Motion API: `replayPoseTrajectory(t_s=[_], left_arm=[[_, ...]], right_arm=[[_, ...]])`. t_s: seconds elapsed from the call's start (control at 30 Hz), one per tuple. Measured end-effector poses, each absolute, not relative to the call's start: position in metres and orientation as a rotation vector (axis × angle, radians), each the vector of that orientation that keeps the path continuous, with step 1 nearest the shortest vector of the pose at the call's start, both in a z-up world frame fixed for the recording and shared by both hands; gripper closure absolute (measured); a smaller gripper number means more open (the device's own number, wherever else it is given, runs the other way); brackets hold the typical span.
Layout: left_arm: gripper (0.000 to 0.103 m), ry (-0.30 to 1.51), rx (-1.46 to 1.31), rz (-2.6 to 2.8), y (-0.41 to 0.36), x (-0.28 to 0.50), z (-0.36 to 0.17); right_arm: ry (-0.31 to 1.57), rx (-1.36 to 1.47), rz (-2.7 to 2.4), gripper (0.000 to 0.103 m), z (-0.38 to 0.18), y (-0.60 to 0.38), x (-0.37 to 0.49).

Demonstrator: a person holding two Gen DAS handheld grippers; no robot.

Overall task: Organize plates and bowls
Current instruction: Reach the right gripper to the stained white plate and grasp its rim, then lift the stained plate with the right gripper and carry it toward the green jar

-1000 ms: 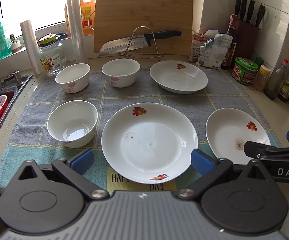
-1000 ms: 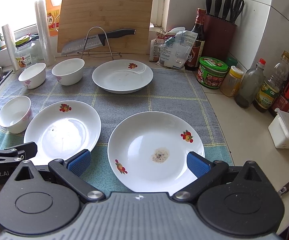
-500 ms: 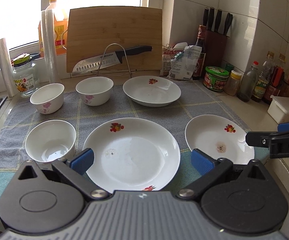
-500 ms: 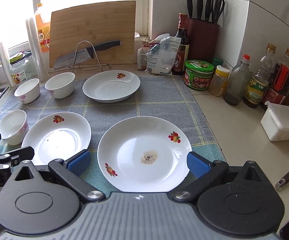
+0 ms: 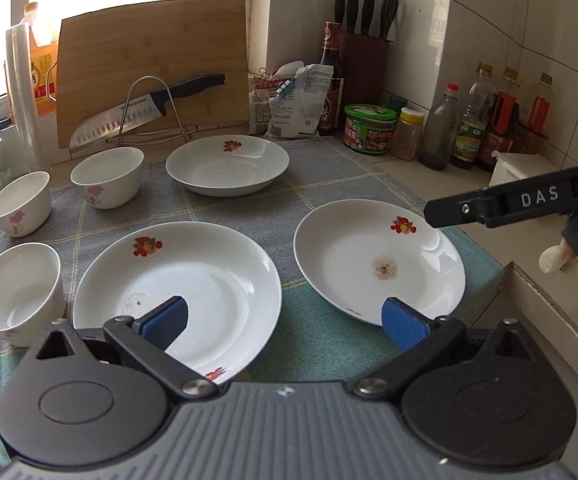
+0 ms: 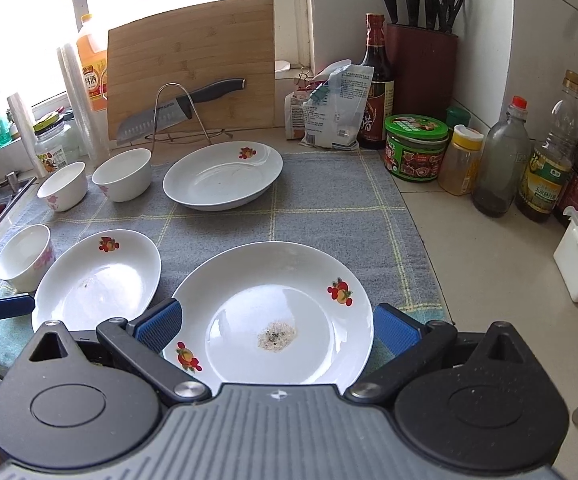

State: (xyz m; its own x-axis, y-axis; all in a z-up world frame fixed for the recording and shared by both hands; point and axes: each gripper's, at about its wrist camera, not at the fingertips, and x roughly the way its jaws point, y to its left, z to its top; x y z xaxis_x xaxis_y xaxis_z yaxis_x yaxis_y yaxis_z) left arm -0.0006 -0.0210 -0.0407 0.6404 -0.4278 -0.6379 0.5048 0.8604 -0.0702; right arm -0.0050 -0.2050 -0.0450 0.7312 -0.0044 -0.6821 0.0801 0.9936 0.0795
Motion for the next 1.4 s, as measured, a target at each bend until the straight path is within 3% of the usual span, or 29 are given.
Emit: replayPoseTrajectory(t_s=[0.63,1.23,1.4], left_arm=[[0.001,0.753,0.246,-0.583,-0.106,-0.005,-0.100],[0.002,0.694,0.341,-0.643,-0.122,0.007,-0.115],[0.001,0.694,0.352,-0.661,-0.125,0.009,-0.116]], right_arm=[[0.887,0.129,0.265,0.000,-0.103,-0.277,0.062],[0.910,0.143,0.484,0.000,-0.122,-0.293,0.098],[0.922,0.168,0.525,0.005,-0.127,-0.296,0.106]])
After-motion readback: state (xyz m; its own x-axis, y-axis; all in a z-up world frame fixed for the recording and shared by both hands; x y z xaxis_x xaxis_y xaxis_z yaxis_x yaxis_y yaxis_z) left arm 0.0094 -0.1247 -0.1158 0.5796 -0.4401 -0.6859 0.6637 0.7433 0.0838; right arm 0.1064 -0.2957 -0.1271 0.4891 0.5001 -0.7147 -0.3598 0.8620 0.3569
